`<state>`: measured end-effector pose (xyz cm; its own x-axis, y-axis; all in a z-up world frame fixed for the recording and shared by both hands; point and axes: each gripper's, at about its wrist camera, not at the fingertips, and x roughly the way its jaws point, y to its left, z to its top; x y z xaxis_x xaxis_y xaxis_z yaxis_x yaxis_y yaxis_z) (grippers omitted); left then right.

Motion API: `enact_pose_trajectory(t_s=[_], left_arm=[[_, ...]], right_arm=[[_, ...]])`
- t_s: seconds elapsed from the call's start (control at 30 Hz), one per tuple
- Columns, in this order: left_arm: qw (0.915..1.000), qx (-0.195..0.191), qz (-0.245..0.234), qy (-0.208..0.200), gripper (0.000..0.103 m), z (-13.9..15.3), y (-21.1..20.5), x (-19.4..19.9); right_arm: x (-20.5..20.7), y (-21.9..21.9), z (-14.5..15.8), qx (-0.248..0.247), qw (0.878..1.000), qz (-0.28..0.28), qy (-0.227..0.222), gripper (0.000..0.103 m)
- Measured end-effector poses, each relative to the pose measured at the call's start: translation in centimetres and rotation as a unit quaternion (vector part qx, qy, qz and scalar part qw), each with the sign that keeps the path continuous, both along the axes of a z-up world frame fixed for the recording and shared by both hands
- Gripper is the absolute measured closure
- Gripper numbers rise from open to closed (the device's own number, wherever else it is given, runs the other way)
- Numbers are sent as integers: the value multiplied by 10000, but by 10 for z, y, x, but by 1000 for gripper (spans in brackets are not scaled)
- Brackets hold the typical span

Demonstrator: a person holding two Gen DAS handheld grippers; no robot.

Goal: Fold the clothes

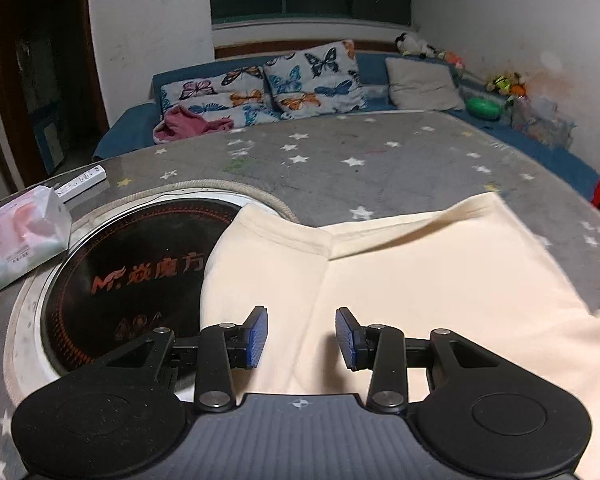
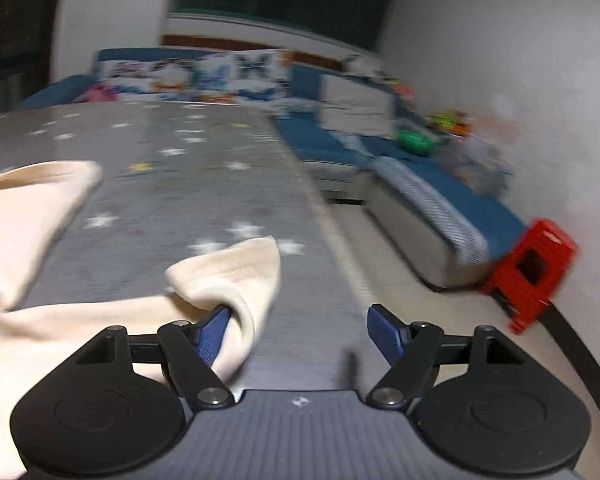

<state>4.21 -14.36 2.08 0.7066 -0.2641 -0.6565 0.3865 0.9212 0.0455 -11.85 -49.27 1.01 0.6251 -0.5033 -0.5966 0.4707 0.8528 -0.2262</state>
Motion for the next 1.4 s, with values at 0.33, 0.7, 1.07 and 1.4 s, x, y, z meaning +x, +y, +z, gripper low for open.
enact_pose_trajectory(t_s=[0.33,0.7,1.07,1.4], left_arm=[[10000,-32,67,-13,97,-8,-1,25],[9873,-958,1161,-500,101,39,94,-6],[9720,-1106,2044,-336,101,27,180,-39],[9610,-1135,2508,-254,101,17,211,-79]], right_arm=[[-19,-10,11,185,9992,-130,-329,25],[-8,48,29,182,9940,981,-459,24],[6,85,14,484,9856,1618,-101,24],[-3,89,6,579,9834,1712,145,22]])
